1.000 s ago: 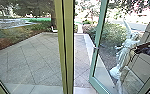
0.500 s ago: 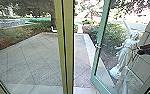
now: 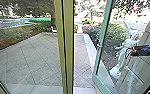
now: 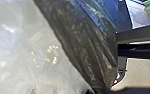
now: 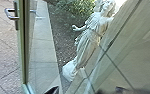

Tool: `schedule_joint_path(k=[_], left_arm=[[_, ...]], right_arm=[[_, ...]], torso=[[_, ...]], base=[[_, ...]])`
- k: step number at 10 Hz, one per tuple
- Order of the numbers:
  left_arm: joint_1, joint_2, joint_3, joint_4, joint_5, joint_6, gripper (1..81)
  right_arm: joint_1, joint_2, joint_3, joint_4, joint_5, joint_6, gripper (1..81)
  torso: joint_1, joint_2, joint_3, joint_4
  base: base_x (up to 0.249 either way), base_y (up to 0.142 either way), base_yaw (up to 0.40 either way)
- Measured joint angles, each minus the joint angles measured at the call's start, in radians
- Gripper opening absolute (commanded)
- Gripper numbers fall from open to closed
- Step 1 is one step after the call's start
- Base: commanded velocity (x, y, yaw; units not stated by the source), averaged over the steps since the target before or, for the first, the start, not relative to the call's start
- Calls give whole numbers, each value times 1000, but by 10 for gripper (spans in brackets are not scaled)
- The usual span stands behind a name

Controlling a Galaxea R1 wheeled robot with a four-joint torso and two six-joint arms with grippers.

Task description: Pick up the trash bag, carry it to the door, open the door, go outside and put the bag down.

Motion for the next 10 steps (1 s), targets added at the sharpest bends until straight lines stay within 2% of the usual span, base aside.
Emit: schedule_joint_path(k=[1, 4, 8, 10], left_arm=[[1, 0, 0, 0, 1, 0, 10], [1, -2, 1, 1, -3, 0, 10], [1, -2, 3, 2, -4, 4, 10], [1, -4, 2, 3, -4, 4, 10]], right_arm=[[-15, 11, 51, 107, -32, -3, 811], [-112, -25, 183, 271, -74, -9, 811], [-169, -212, 453, 354, -80, -11, 811], [-293, -292, 522, 370, -82, -11, 811]], torso=[[0, 0, 0, 0], [0, 0, 0, 0], [0, 0, 0, 0], [0, 0, 1, 0]], base=[[0, 0, 0], [0, 0, 0], [0, 0, 0], [0, 0, 0]])
